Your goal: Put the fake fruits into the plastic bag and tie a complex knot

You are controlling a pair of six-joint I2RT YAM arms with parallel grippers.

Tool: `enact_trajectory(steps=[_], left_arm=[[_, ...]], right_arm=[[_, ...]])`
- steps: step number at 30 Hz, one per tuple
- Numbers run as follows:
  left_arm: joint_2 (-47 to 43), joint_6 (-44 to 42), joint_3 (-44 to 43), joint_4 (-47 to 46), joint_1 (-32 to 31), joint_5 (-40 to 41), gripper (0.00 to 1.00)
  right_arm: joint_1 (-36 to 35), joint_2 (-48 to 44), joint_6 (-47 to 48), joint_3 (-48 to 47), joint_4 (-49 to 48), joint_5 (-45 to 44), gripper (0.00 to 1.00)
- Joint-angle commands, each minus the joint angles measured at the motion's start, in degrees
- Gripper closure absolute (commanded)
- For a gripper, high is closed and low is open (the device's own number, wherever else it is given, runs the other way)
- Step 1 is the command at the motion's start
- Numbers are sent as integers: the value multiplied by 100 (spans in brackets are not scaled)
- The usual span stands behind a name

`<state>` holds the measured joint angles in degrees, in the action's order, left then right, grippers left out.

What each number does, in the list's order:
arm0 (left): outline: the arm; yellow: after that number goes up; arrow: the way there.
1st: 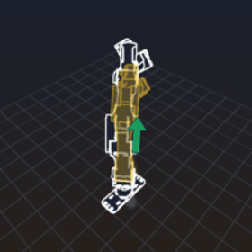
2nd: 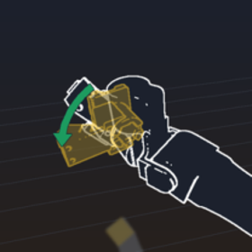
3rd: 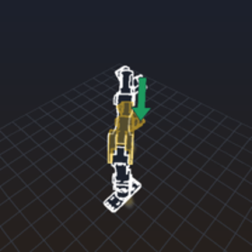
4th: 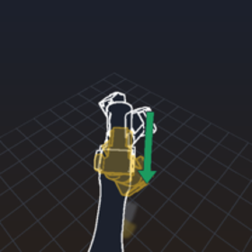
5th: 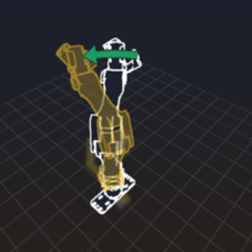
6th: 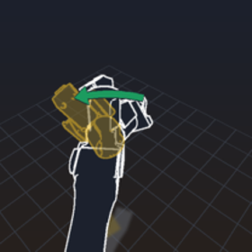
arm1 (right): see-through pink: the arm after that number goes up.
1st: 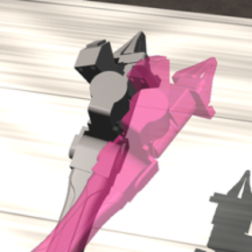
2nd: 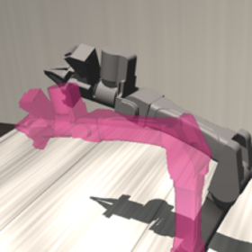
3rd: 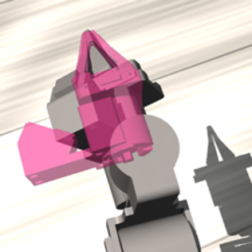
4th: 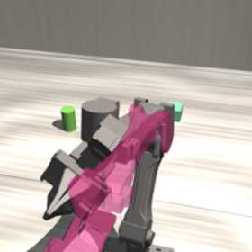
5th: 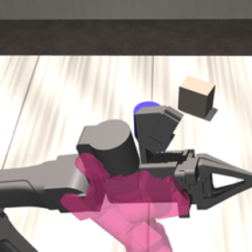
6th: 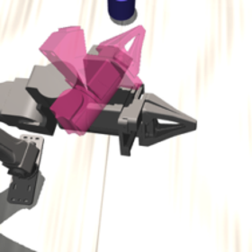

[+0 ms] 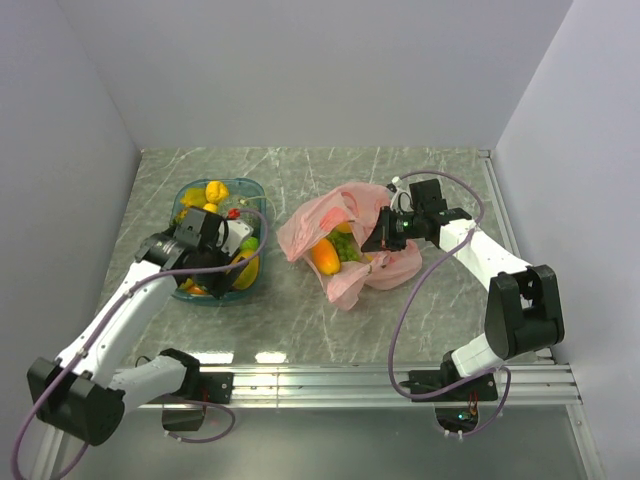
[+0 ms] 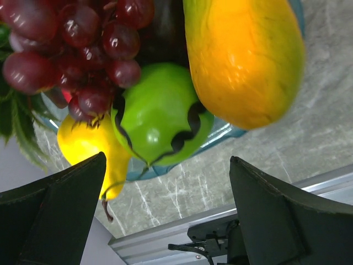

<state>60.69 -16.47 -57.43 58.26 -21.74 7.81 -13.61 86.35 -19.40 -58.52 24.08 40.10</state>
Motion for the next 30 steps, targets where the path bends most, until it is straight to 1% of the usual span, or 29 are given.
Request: enact_trajectory(steps=[1,9,13,23,30], left_arm=[[189,-84,-163,-183,73,71,1],[312,-146,171,-394,161,10,1],[391,-93,337,-587,222,-166,1],[497,-120,689,-1272,301,-122,1],[523,-93,760,-1475,354,-105,1]], right_arm=[[-28,-215,68,-186,27,7,100],[-28,-188,59,-239,18,16,100],[-28,-162,41,-247,27,25,100],[-37,-136,15,-256,36,42,100],[-37,-92,24,-326,97,16,100]])
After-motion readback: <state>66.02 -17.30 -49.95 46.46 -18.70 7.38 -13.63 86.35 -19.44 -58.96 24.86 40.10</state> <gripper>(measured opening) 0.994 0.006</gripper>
